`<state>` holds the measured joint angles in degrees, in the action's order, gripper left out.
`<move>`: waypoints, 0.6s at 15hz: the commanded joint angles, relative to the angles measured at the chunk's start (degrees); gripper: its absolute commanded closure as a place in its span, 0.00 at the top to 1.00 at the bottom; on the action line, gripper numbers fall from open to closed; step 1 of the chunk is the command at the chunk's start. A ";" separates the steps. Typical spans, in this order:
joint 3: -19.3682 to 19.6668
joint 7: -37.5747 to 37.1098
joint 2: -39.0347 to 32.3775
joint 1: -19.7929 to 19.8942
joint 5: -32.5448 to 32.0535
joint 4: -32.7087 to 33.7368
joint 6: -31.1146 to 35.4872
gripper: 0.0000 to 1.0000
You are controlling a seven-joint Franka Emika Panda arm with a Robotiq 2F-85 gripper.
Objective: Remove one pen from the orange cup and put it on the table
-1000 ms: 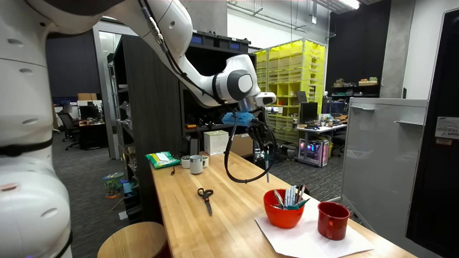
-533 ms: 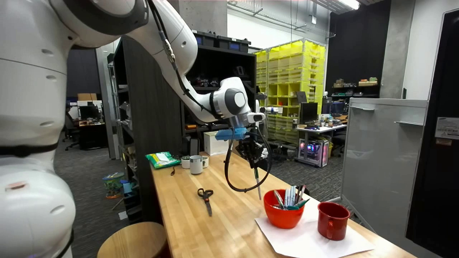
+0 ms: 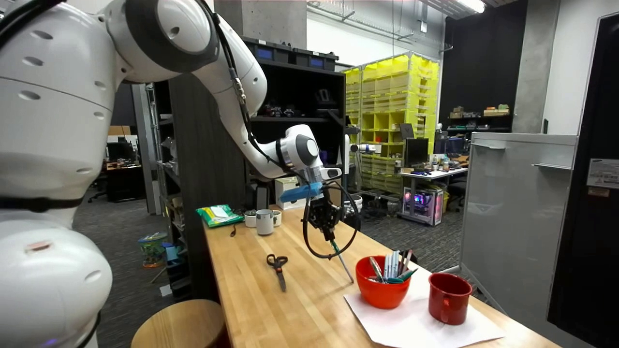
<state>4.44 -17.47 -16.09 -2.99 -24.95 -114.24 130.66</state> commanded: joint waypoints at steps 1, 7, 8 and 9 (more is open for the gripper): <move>-0.21 0.74 -3.24 -2.01 -2.62 3.26 -3.54 0.03; -0.56 2.61 -7.00 -4.14 -3.53 6.82 -5.66 0.03; -0.53 2.89 -7.58 -4.43 -3.67 7.43 -5.77 0.03; -0.49 3.26 -8.12 -4.66 -3.66 8.11 -6.04 0.03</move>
<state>3.98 -15.24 -22.29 -6.68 -27.09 -109.12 126.92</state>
